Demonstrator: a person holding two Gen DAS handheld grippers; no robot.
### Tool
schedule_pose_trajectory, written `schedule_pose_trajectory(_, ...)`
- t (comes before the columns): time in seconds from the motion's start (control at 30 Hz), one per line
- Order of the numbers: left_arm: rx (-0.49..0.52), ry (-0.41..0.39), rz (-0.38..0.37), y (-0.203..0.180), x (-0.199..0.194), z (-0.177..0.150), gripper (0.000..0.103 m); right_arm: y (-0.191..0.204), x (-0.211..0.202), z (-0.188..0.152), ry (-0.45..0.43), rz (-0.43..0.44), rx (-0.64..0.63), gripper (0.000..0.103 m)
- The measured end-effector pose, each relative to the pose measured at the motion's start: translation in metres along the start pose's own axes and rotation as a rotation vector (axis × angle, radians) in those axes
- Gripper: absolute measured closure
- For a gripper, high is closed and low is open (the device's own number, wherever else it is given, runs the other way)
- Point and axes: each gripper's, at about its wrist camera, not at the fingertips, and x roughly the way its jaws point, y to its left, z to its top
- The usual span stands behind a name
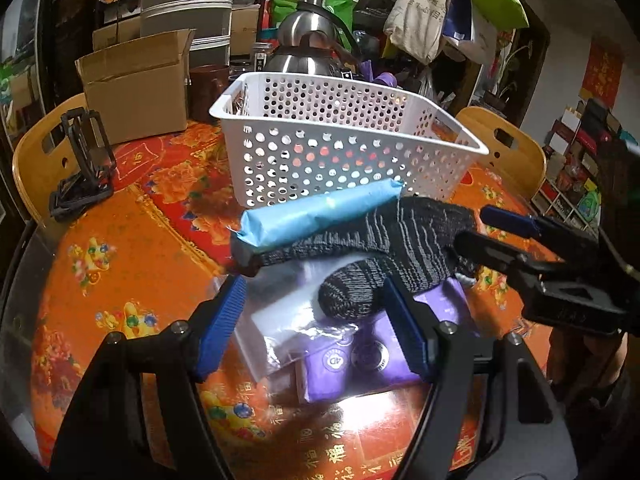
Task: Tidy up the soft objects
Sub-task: 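Grasp the black knit glove with both grippers, then carry the black glove with both grippers and release it into the white basket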
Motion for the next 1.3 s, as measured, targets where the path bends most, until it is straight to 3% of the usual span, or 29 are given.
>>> schedule_pose_trajectory(0.27, 0.026, -0.021, -0.015, -0.008, 0.008, 0.001, 0.054, 0.003, 0.005, -0.001, 0.002, -0.004, -0.017, 0.045)
schedule_pose_trajectory(0.4, 0.036, -0.027, -0.024, -0.01, 0.008, 0.003, 0.063, 0.004, 0.006, 0.001, 0.007, -0.009, -0.021, 0.059)
schedule_pose_trajectory(0.53, 0.046, -0.034, -0.033, -0.013, 0.008, 0.002, 0.075, 0.006, 0.004, 0.002, 0.009, -0.023, -0.039, 0.078)
schedule_pose_trajectory(0.73, 0.08, -0.048, -0.021, -0.023, 0.005, -0.001, 0.089, 0.006, 0.004, -0.001, 0.017, -0.021, -0.045, 0.092)
schedule_pose_trajectory(0.87, 0.071, -0.054, -0.039, -0.021, 0.001, 0.0, 0.094, 0.009, 0.0, -0.001, -0.001, -0.031, -0.062, 0.096)
schedule_pose_trajectory(1.3, 0.074, -0.123, -0.063, -0.019, -0.031, 0.004, 0.095, 0.013, -0.027, 0.007, -0.059, -0.021, -0.063, 0.098)
